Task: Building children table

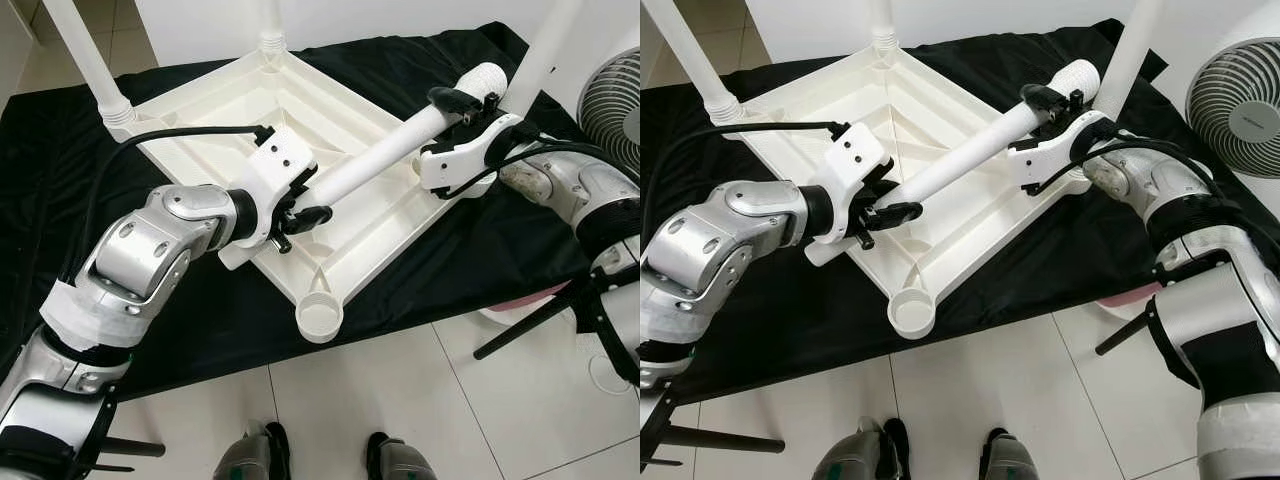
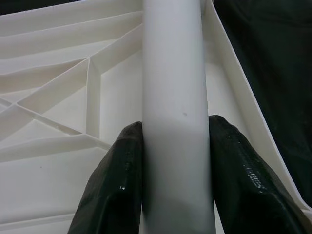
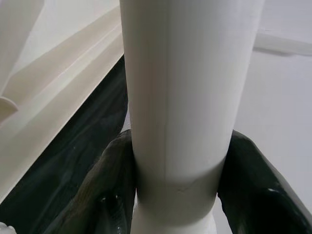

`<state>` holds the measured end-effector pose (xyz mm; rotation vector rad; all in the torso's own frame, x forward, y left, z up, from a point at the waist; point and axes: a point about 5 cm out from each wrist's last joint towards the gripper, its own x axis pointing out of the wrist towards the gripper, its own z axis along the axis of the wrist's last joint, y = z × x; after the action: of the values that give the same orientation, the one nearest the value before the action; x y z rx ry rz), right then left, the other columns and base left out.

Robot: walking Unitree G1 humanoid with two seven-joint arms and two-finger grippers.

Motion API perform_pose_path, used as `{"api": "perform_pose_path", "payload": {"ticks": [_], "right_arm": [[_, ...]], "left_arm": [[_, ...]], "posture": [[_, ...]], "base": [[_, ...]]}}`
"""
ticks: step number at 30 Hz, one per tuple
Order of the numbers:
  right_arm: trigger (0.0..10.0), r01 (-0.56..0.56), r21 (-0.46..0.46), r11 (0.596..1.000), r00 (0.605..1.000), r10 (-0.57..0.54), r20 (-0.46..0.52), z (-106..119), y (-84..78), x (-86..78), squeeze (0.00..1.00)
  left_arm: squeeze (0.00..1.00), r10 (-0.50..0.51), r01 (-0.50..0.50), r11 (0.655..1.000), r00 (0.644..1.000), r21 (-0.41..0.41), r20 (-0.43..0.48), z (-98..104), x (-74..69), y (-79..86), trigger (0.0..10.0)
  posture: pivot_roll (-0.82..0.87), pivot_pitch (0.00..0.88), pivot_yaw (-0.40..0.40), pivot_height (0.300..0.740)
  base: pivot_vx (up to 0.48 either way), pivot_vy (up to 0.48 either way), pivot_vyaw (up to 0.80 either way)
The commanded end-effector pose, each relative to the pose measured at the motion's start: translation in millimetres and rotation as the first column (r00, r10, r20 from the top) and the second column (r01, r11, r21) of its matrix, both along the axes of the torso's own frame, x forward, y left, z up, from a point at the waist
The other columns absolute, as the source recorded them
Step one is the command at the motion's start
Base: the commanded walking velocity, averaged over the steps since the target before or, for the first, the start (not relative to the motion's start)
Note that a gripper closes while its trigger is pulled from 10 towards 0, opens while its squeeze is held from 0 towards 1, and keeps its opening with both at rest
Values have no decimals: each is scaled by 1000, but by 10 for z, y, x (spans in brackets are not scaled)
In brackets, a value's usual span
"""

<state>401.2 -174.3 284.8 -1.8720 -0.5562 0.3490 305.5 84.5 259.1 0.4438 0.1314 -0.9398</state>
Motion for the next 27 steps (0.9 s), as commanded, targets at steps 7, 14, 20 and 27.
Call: {"api": "perform_pose_path", "payload": {"ticks": [7,14,20,27], "right_arm": [[10000,34,-11,999,999,-34,23,-27,-47,25,0],[10000,41,31,999,998,-43,38,-55,-53,32,0],[10000,31,109,994,999,-32,5,-145,-19,23,0],[10000,-3,264,964,997,23,-71,-292,67,-22,0]], "left_arm": [[1000,-97,97,994,995,-44,6,89,-110,-103,10000],[1000,-123,122,991,992,-60,-1,134,-132,-68,10000],[0,-84,84,993,996,-86,7,188,-57,29,10000],[0,92,-82,976,995,-200,41,400,188,342,10000]], "posture": [[-70,144,62,740],[-71,136,63,740],[-71,131,66,740],[-67,125,73,740]], "base": [[0,0,0],[0,0,0],[0,0,0],[0,0,0]]}}
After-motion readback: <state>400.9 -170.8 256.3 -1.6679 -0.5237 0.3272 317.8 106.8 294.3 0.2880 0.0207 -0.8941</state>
